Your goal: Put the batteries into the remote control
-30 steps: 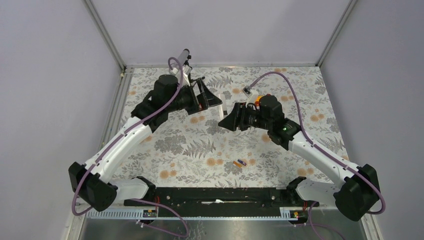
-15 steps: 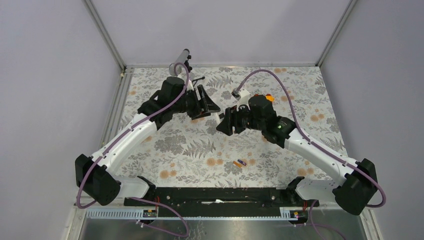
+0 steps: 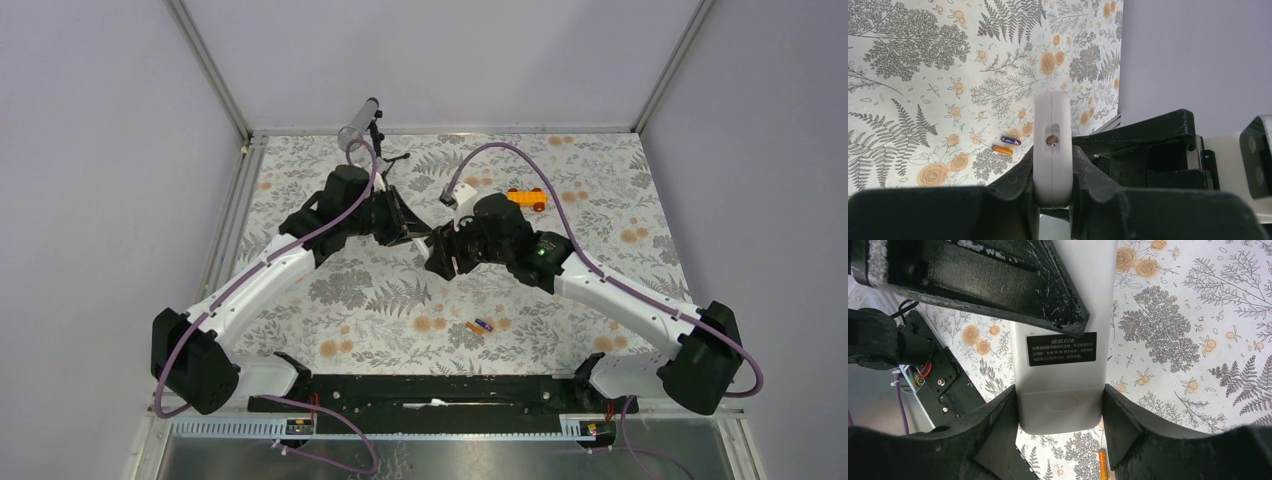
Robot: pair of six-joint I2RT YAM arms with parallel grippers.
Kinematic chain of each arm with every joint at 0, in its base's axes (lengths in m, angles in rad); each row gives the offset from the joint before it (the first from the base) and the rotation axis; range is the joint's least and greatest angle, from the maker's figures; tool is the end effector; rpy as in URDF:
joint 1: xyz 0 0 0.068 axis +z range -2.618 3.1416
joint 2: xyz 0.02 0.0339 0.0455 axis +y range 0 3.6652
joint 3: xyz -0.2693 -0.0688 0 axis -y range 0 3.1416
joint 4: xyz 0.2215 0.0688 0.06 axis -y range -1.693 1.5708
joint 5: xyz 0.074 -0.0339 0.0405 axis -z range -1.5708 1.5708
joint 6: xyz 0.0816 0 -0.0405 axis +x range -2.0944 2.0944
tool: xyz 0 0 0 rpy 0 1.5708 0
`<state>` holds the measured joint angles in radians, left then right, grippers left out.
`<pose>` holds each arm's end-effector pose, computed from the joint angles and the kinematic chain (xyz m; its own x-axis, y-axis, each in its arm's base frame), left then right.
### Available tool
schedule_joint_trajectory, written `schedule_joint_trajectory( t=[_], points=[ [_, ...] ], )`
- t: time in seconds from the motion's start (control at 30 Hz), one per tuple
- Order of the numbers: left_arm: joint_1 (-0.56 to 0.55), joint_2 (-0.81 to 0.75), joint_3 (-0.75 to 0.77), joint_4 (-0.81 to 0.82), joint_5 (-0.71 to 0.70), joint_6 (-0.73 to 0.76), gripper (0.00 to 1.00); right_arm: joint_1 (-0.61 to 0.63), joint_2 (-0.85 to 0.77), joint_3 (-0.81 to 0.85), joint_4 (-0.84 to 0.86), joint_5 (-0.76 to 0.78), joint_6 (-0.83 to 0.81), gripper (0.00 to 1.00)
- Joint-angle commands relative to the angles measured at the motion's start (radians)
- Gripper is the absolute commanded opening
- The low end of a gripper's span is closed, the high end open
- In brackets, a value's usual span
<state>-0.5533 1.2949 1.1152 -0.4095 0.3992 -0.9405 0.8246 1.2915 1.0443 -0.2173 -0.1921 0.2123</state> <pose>0.2380 -0.1843 0.3092 -0.8919 -0.3240 -0.3155 0.0655 0.5978 -0.7989 0.2010 0.2404 0.3073 -0.4736 -0.2076 -0.8560 -0.7538 0.5982 0.2720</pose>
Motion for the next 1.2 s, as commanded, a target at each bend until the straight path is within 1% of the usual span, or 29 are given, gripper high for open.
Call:
schedule_joint_trajectory(
  t=[0.0, 0.03, 0.1, 0.13, 0.23, 0.33, 0.37, 0.47, 0.5, 0.57, 0.6, 0.63, 0.7, 0.8, 0.87, 0.93, 1.0, 1.1, 1.17],
  points=[
    [0.006, -0.058, -0.021, 0.083, -0.009, -0.013, 0.07, 0.01, -0.002, 0.049, 0.024, 0.024, -0.008, 0.44],
    [0.006, -0.06, -0.021, 0.082, -0.009, -0.008, 0.0, 0.01, -0.004, 0.048, 0.025, 0.031, 0.003, 0.51],
    [0.015, -0.067, -0.016, 0.068, -0.013, 0.009, 0.0, 0.008, -0.024, 0.038, 0.032, 0.06, 0.056, 0.9],
    [0.027, -0.076, -0.018, 0.066, -0.001, 0.021, 0.0, 0.006, -0.047, 0.024, 0.045, 0.062, 0.086, 0.98],
    [0.104, -0.145, -0.09, 0.126, 0.067, 0.027, 0.0, -0.003, -0.133, -0.038, 0.1, 0.015, 0.191, 1.0],
    [0.208, -0.26, -0.195, 0.221, 0.118, 0.003, 0.0, -0.012, -0.214, -0.119, 0.176, -0.027, 0.355, 1.0],
    [0.236, -0.288, -0.215, 0.229, 0.128, -0.006, 0.0, -0.015, -0.236, -0.146, 0.227, -0.037, 0.43, 1.0],
    [0.296, -0.352, -0.258, 0.272, 0.166, -0.055, 0.0, -0.019, -0.271, -0.234, 0.453, -0.044, 0.694, 1.0],
    [0.308, -0.371, -0.28, 0.325, 0.185, -0.091, 0.0, -0.021, -0.267, -0.262, 0.523, -0.033, 0.813, 0.99],
    [0.324, -0.408, -0.315, 0.437, 0.209, -0.177, 0.0, -0.021, -0.225, -0.305, 0.673, -0.018, 1.041, 0.95],
    [0.331, -0.429, -0.326, 0.492, 0.214, -0.207, 0.0, -0.021, -0.199, -0.311, 0.736, -0.022, 1.116, 0.92],
    [0.334, -0.441, -0.33, 0.514, 0.214, -0.225, 0.0, -0.021, -0.171, -0.306, 0.777, -0.036, 1.156, 0.91],
    [0.337, -0.462, -0.327, 0.519, 0.209, -0.238, 0.0, -0.02, -0.13, -0.231, 0.767, -0.067, 1.154, 0.91],
    [0.339, -0.483, -0.325, 0.508, 0.2, -0.252, 0.0, -0.015, -0.095, -0.155, 0.754, -0.084, 1.086, 0.93],
    [0.339, -0.486, -0.331, 0.514, 0.199, -0.281, 0.0, -0.015, -0.077, -0.142, 0.795, -0.1, 1.081, 0.94],
    [0.339, -0.486, -0.35, 0.565, 0.206, -0.33, 0.0, -0.015, -0.057, -0.151, 0.863, -0.11, 1.115, 0.94],
    [0.339, -0.48, -0.358, 0.596, 0.208, -0.366, 0.0, -0.015, -0.04, -0.16, 0.894, -0.116, 1.144, 0.94],
    [0.339, -0.47, -0.354, 0.615, 0.22, -0.39, 0.0, -0.015, -0.019, -0.142, 0.874, -0.121, 1.148, 0.89],
    [0.339, -0.471, -0.348, 0.611, 0.223, -0.395, 0.0, -0.015, 0.003, -0.121, 0.855, -0.129, 1.136, 0.82]
  ],
)
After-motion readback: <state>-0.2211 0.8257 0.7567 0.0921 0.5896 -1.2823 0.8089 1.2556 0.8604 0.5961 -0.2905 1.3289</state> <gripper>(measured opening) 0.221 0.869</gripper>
